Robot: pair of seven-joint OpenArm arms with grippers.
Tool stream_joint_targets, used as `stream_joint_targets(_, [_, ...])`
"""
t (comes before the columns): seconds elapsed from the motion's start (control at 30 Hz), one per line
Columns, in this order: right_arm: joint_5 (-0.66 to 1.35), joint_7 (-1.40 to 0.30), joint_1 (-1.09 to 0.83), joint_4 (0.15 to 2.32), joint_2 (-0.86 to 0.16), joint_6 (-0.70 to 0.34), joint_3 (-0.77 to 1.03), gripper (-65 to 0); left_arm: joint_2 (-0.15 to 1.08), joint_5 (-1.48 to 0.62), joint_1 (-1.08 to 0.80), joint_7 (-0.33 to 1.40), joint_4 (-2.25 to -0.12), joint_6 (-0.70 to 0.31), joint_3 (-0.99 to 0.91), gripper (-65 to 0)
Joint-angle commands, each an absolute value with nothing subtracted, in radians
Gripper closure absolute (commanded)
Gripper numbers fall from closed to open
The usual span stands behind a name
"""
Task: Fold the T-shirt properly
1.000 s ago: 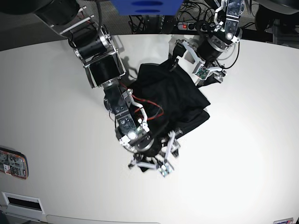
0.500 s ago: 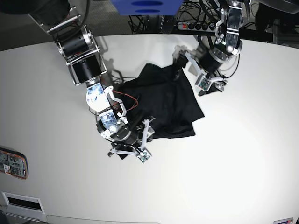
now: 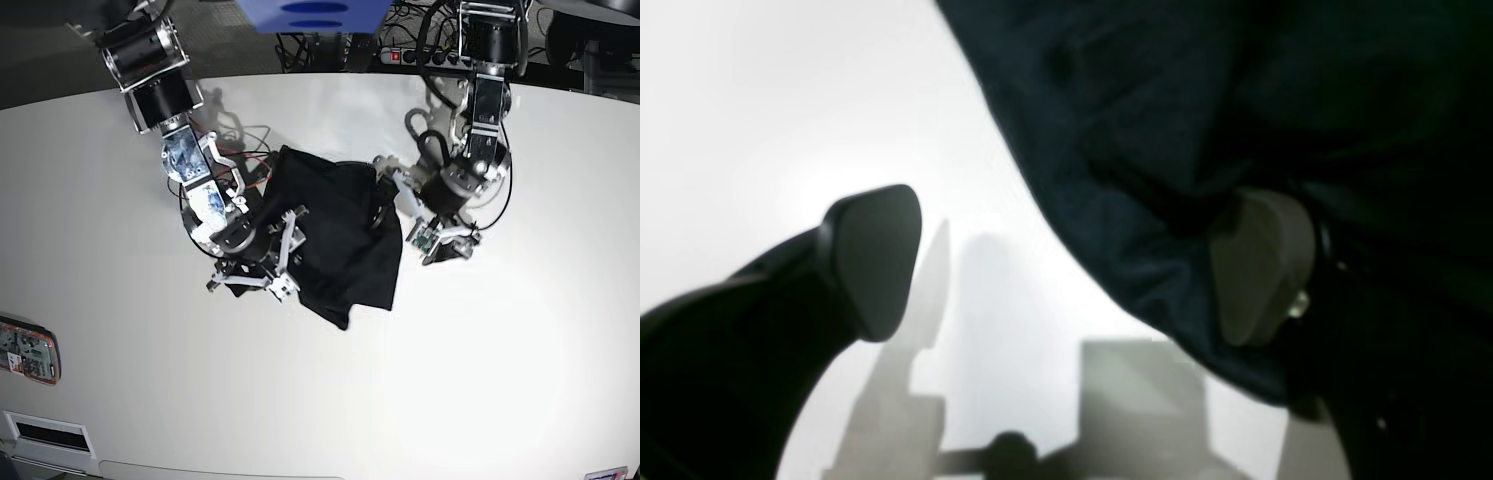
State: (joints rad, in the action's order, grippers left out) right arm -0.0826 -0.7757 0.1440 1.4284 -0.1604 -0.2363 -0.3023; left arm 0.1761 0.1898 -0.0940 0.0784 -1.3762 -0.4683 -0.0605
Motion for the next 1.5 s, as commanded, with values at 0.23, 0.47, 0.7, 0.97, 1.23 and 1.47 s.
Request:
stream_joint_targets(0.23, [-0.085, -0.796, 0.016, 1.570, -0.162, -0.248, -0.148, -37.7, 0.165, 0.269, 0.038, 0.074, -1.216, -0.449, -0.061, -65.0])
stream_joint_targets(0.47, [-0.087, -0.796, -0.128, 1.736, -0.173, -0.248, -0.108, -37.7, 0.128, 0.325, 0.120, 0.073, -1.136, -0.449, -0.061, -65.0])
stream_joint_targets(0.7, [-0.088, -0.796, -0.269, 1.870, -0.173, -0.248, -0.110, -37.7, 0.120, 0.395, 0.170, 0.073, -1.135, -0.449, 0.015, -65.0])
stream_joint_targets(0.97, [-0.088, -0.788, -0.390, 1.916, -0.173, -0.248, -0.156, -37.7, 0.117, 0.404, 0.174, 0.073, -1.135, -0.449, 0.056, -65.0])
stream_joint_targets(1.23, [-0.088, -0.792, -0.395, 1.916, -0.173, -0.245, -0.288, -37.7, 0.117, 0.404, 0.188, 0.073, -1.158, -0.449, 0.071, -65.0])
stream_joint_targets(1.47, [-0.088, -0.728, -0.397, 1.949, -0.173, -0.245, -0.117, -37.7, 0.116, 0.401, 0.054, 0.076, -1.414, -0.449, 0.002, -65.0])
